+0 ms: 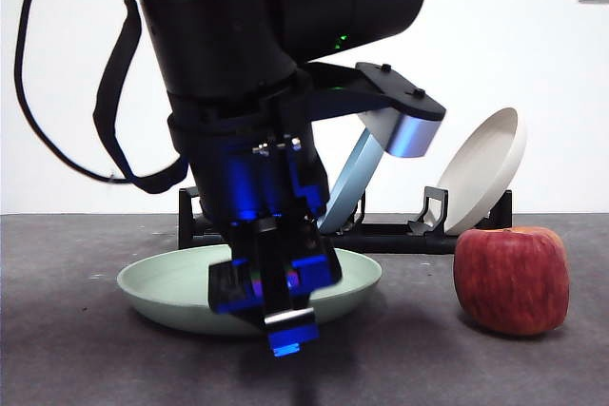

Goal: Take the green plate from the plate rack,put the plate on the table,take the apple from the table,put the apple in the plate

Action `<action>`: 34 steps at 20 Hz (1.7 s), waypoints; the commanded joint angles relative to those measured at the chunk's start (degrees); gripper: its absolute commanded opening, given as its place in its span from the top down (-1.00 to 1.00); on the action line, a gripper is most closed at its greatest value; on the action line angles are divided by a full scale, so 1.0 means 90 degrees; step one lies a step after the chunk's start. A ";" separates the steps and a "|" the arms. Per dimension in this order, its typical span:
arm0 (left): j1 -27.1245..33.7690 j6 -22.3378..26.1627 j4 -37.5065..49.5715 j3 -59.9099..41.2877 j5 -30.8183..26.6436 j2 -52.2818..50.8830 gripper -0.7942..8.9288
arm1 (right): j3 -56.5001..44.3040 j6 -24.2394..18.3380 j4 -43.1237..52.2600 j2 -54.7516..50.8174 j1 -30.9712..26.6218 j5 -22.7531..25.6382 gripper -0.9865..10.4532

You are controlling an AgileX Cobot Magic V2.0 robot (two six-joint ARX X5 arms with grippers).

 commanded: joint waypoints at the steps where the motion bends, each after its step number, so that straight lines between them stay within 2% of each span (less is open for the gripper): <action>1: 0.0002 -0.0126 0.0027 -0.0027 -0.0012 0.0061 0.37 | 0.0019 -0.0007 0.0012 -0.0002 0.0015 -0.0017 -0.27; 3: 0.0002 -0.0126 0.0027 -0.0027 -0.0044 -0.0012 0.35 | 0.0019 -0.0005 0.0010 -0.0002 0.0015 -0.0017 -0.27; 6: 0.0002 -0.0330 -0.0182 0.0063 -0.0041 -0.0299 -0.17 | 0.0019 -0.0007 0.0012 -0.0002 0.0015 -0.0017 -0.27; 7: 0.0002 -0.0415 -0.0333 0.0146 -0.0036 -0.0406 -0.20 | 0.0019 -0.0007 0.0012 -0.0002 0.0015 -0.0015 -0.27; 11: 0.0002 -0.0707 -0.1124 0.0707 0.0024 -0.0988 -0.20 | 0.0019 -0.0007 0.0017 0.0061 0.0015 -0.0010 -0.27; 13: -0.0002 -0.0981 -0.1700 0.1122 0.0250 -0.1302 -0.20 | 0.0019 -0.0005 0.0097 0.0172 0.0015 -0.0005 -0.27; 16: 0.0005 -0.1178 -0.2618 0.1846 0.0661 -0.1863 -0.20 | 0.0019 0.0294 0.0770 0.0529 0.0017 0.0124 -0.27; 20: 0.0017 -0.1389 -0.3597 0.2822 0.1083 -0.2594 -0.20 | 0.0019 0.0325 0.1392 0.1435 0.0172 0.0238 -0.27; 25: 0.0017 -0.1678 -0.3806 0.3332 0.1809 -0.3449 -0.20 | 0.0019 0.0318 0.1989 0.2701 0.1025 0.1564 -0.28; 31: 0.0015 -0.1906 -0.4294 0.3332 0.1824 -0.3912 -0.20 | 0.0019 0.0328 0.2584 0.3825 0.1834 0.2509 -0.29; 34: 0.0015 -0.1967 -0.4384 0.3332 0.1829 -0.3915 -0.20 | 0.0019 0.0342 0.2652 0.4165 0.1972 0.2603 -0.29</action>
